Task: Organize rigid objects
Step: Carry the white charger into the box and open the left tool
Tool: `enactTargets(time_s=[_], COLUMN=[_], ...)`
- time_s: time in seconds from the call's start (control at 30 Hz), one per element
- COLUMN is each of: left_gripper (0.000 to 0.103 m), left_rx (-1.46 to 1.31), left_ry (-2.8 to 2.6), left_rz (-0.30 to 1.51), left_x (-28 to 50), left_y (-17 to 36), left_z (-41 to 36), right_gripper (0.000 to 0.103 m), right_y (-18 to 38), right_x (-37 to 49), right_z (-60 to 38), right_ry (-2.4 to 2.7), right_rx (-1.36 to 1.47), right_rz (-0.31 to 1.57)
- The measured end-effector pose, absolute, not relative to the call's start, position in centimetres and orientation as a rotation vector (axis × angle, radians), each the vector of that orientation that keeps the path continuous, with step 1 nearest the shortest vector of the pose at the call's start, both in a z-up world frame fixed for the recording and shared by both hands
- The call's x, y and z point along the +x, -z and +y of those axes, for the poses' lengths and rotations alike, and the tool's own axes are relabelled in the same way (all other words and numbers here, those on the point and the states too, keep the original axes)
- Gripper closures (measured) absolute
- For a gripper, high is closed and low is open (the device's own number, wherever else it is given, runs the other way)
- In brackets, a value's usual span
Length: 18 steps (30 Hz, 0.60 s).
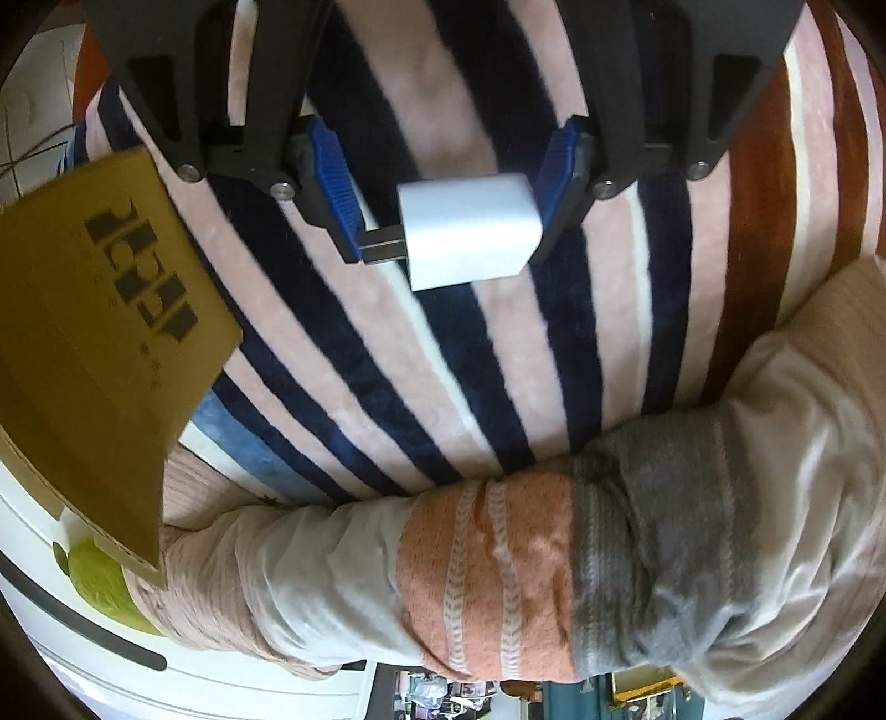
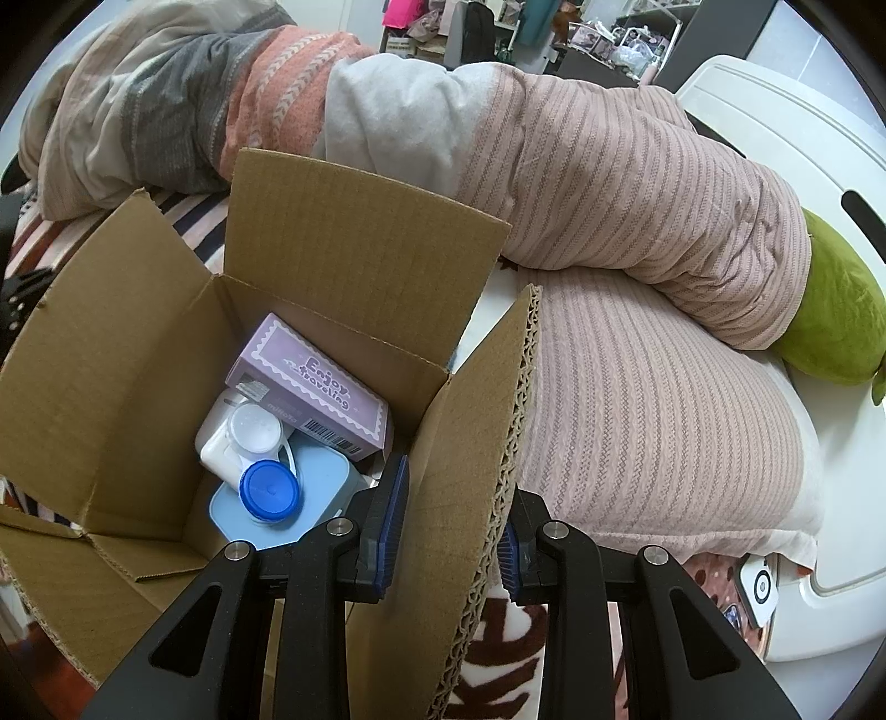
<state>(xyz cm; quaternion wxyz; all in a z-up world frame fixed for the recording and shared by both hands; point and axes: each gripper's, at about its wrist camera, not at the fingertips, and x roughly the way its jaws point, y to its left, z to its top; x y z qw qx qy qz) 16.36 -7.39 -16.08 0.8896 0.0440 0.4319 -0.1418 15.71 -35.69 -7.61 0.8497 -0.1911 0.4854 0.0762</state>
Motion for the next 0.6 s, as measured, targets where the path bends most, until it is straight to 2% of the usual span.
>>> enactTargets(time_s=[0.17, 0.3, 0.47, 0.6], left_gripper=[0.048, 0.048, 0.048, 0.048], left_rx=[0.086, 0.114, 0.136, 0.115], left_ry=[0.308, 0.321, 0.407, 0.537], left_rz=[0.831, 0.731, 0.64, 0.637], left_x=[14.3, 12.6, 11.0, 10.3], left_y=[14.2, 9.4, 4.2, 1.7], left_z=[-6.6, -7.3, -10.3, -14.1], right_gripper=[0.079, 0.079, 0.079, 0.079], right_y=[7.6, 7.5, 7.5, 7.5], right_x=[15.8, 15.8, 15.8, 15.7], right_z=[-35.7, -35.6, -35.7, -35.7], right_ry=[-0.161, -0.161, -0.162, -0.162], right_rx=[-0.402, -0.402, -0.402, -0.403], right_rz=[1.023, 1.021, 1.02, 1.016])
